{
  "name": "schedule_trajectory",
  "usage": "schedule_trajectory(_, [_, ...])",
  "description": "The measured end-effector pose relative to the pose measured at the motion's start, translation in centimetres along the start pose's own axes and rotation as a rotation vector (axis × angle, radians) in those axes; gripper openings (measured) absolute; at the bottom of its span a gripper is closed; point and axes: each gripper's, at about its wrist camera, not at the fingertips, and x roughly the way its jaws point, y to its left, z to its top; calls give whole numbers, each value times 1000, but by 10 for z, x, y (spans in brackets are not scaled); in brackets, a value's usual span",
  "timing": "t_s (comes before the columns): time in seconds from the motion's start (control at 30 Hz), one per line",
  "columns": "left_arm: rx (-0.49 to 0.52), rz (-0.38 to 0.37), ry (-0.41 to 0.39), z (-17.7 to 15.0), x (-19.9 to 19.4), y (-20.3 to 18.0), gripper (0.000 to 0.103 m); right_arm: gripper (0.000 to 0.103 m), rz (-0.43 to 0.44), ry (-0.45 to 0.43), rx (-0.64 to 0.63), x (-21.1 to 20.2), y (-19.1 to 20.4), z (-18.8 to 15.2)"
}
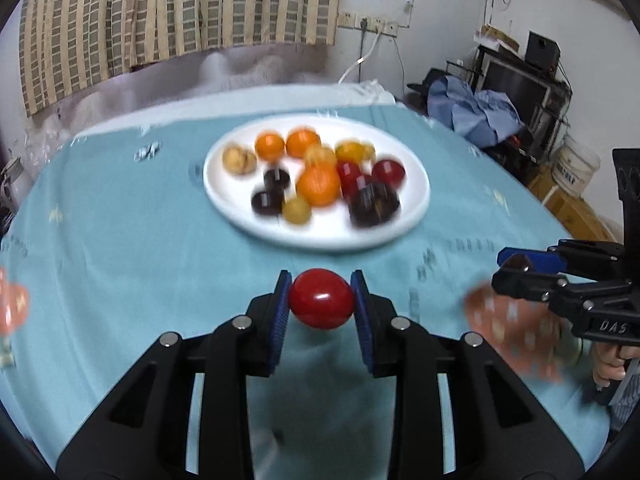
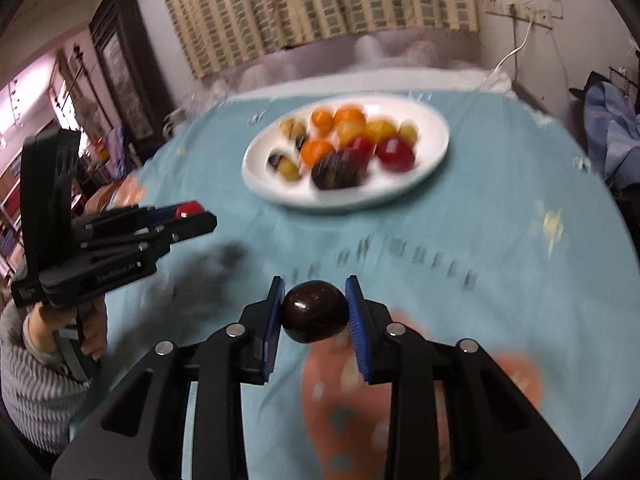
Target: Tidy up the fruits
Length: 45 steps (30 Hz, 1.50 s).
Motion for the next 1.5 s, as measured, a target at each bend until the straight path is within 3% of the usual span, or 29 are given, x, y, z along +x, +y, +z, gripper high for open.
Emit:
schedule_trajectory(0.2, [-102, 19, -24, 60, 44, 30, 31, 31, -19, -60, 74, 30, -15, 63])
schedule_trajectory(0.43, [-140, 20, -6, 81, 95, 49, 32, 32, -24, -51, 191, 93, -42, 89])
schedule_trajectory(0.47, [-146, 22, -6, 81, 99, 52, 38, 34, -29, -44, 207, 99, -46, 90])
schedule_trajectory(0.5, [-151, 24, -5, 81, 103, 53, 59, 37, -39, -34, 219, 103, -49, 91])
schedule_trajectory(0.53, [-156, 23, -11, 81, 105, 55, 69, 55, -46, -31, 233, 104, -52, 91])
schedule_trajectory(0.57, [-159, 26, -15, 80, 105, 57, 69, 68, -42, -50, 243, 103, -54, 92])
schedule_trajectory(0.77, [-181, 26, -23, 78, 97, 61, 70, 68, 25, -143, 263, 69, -50, 94])
schedule_trajectory(0.83, [-174, 50, -51, 77, 85, 59, 80, 68, 49, -167, 248, 54, -42, 96])
schedule_trajectory(0.9, [-173, 64, -77, 74, 73, 54, 82, 68, 47, -193, 222, 40, -33, 97])
schedule_trajectory(1.0, [-163, 68, -90, 68, 56, 46, 82, 68, 30, -232, 172, 18, -13, 92])
schedule_trajectory(1.23, [-84, 169, -142, 26, 0, 10, 90, 68, -12, -250, 106, -12, 12, 57])
schedule_trajectory(1.3, [-64, 198, -153, 10, -14, 1, 93, 73, -36, -281, 123, -21, 10, 36])
schedule_trajectory(1.4, [-64, 233, -167, -21, -30, -10, 101, 79, -144, -282, 126, -23, 8, -8])
schedule_trajectory(1.43, [-73, 233, -156, -32, -33, -13, 101, 94, -174, -269, 118, -20, 9, -17])
schedule_trajectory(1.47, [-76, 221, -145, -37, -32, -14, 101, 101, -212, -253, 107, -16, 10, -28])
schedule_trajectory(1.5, [-83, 196, -127, -41, -33, -15, 101, 101, -227, -246, 96, -14, 13, -31])
